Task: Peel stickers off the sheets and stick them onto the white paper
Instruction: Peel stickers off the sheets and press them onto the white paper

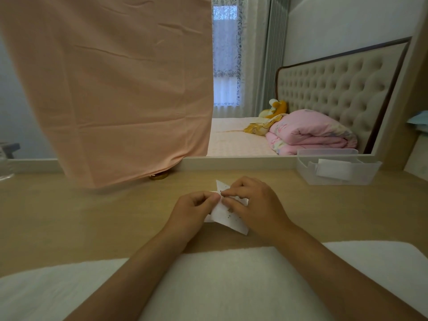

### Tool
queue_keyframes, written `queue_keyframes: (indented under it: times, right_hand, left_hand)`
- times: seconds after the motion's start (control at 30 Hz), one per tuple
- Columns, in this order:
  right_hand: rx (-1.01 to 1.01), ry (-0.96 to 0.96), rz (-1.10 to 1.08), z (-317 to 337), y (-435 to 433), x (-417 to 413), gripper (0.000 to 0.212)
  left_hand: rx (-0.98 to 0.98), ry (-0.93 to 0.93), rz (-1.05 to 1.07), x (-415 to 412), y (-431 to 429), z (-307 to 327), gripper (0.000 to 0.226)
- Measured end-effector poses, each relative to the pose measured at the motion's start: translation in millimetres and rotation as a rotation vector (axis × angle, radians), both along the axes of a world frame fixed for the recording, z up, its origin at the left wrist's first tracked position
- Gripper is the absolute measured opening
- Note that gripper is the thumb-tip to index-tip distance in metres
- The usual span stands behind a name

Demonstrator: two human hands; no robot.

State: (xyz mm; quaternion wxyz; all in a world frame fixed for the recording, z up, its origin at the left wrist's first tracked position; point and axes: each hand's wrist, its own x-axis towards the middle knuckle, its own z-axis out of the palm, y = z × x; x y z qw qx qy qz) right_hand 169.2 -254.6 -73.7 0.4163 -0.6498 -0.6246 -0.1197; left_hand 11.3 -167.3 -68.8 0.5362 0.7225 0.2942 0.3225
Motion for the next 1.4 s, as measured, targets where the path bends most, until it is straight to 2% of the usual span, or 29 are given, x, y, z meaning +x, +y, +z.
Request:
queue_keyframes:
  times: [0.3, 0.47, 0.53, 0.63, 1.23, 1.33, 1.4]
  right_hand:
    - [-0.015, 0.038, 0.030, 8, -6, -3, 0.020]
    - [-0.052, 0.119, 0.065, 15, -6, -3, 0.008]
    - [-0.066, 0.087, 0.076, 19, -7, -2, 0.008]
    - [-0.104, 0.047, 0.084, 22, -10, -2, 0.010]
    - [-0.091, 0.254, 0.029, 16, -6, -5, 0.010]
    - [-0.063, 0.237, 0.020, 15, -6, -5, 0.009]
    - [-0.033, 0.237, 0.043, 16, -6, -5, 0.009]
  left_hand:
    - [0.233, -0.031, -0.086, -5, 3, -1, 0.011]
    - [0.547, 0.054, -0.029, -8, 9, -1, 0.007]
    - [0.593, 0.061, -0.021, -8, 9, -1, 0.007]
    - [0.585, 0.052, -0.048, -8, 7, -1, 0.009]
    - [0.514, 0.001, -0.042, -4, 5, -3, 0.012]
    - [0.435, -0.030, -0.052, -3, 3, -3, 0.014]
    - [0.291, -0.109, -0.049, -2, 1, -1, 0.011]
